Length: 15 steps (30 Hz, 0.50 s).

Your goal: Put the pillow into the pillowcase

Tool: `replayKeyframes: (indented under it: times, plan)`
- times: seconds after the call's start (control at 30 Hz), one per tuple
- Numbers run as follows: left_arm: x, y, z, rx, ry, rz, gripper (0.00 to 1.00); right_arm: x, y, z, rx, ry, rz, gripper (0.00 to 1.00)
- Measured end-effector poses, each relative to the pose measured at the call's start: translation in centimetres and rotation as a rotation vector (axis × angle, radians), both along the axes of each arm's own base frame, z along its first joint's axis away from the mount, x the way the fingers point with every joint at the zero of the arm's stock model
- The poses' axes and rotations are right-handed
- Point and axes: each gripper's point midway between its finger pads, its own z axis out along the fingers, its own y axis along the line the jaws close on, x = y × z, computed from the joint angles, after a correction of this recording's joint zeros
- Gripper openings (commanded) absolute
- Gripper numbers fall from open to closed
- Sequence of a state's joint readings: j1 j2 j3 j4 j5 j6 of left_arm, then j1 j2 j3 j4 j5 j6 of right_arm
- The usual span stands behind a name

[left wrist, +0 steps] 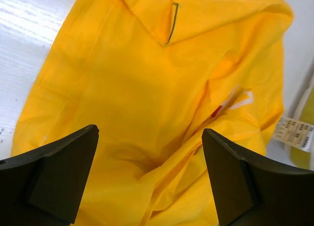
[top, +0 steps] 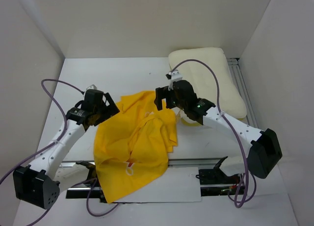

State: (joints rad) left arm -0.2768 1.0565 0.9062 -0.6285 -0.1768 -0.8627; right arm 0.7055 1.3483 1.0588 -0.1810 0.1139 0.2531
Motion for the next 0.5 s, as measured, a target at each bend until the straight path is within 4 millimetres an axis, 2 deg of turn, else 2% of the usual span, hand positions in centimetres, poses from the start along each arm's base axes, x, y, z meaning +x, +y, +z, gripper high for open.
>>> replayKeyframes:
  times: [0.1,0.3,0.4,0.5]
  plan:
    - [-0.6,0.2,-2.0,0.017,0.062,0.000,1.00,-0.9,0.3,-1.3,-0.008,0.035,0.047,0.99]
    - [-2.0,0.6,-6.9,0.068,0.243,0.000,1.00,-3.4,0.8,-5.1,-0.020,0.137,0.142,0.99]
    - [-2.6,0.6,-8.4,0.082,0.293,-0.002,0.97,-4.0,1.2,-7.1,-0.045,0.175,0.155,0.99]
    - [-3.1,0.7,-9.8,0.094,0.331,-0.007,0.89,-5.1,2.3,-9.9,-0.104,0.220,0.172,0.99]
